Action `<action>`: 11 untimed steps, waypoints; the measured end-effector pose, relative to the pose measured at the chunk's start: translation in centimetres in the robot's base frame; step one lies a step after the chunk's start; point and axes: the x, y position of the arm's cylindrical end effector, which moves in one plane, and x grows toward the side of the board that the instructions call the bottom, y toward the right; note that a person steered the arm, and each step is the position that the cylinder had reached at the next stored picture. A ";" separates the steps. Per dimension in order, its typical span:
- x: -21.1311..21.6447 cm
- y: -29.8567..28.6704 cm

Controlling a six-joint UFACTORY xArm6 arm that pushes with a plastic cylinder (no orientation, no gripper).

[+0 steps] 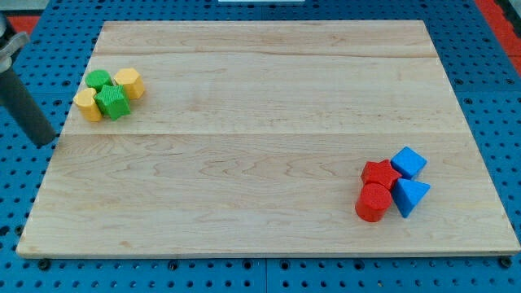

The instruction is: Separate the triangle from the group of blocks

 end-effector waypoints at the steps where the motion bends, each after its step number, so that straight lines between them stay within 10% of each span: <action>1: 2.6 11.1; 4: 15.6 42.9; 9: 10.3 53.4; 11: 3.6 43.5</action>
